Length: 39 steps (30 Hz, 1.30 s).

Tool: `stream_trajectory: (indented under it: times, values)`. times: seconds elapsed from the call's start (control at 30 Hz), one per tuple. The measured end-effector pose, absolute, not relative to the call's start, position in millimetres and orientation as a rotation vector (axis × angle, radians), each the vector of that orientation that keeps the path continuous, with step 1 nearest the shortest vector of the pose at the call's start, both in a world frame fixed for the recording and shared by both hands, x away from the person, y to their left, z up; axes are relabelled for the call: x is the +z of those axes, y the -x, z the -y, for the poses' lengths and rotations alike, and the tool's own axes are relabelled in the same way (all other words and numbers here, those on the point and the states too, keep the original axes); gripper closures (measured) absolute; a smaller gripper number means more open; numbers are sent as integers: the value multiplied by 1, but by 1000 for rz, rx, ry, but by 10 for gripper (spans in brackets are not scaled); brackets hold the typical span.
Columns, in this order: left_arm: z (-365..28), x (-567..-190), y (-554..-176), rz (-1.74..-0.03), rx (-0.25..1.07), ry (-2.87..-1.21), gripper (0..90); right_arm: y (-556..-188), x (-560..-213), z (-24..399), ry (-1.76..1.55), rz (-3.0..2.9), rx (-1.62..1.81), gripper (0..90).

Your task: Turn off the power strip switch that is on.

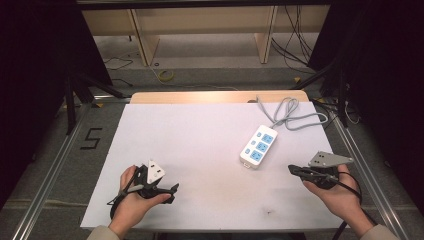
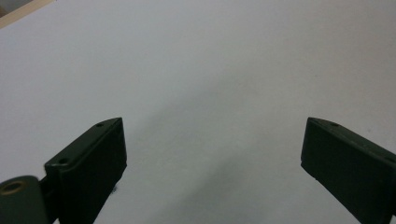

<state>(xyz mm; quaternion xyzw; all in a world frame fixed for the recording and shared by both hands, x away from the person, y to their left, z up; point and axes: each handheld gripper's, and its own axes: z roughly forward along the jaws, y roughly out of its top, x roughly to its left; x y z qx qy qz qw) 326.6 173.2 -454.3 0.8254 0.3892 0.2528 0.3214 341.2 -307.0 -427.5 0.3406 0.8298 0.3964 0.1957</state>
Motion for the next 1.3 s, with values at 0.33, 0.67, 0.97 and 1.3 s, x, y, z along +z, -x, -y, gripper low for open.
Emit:
stream_trajectory:
  times: [0.33,0.67,0.97,1.3]
  values:
    - [-173,-455,-327,-1021,664,-2168,69,-349,-424,303,-984,-2322,1106,900]
    - [-173,-454,-327,-1021,666,-2166,73,-357,-422,298,-988,-2329,1102,900]
    - [-173,-455,-327,-1019,671,-2168,77,-366,-422,288,-981,-2360,1079,900]
    - [-172,-454,-327,-1020,674,-2169,80,-376,-419,281,-973,-2372,1068,900]
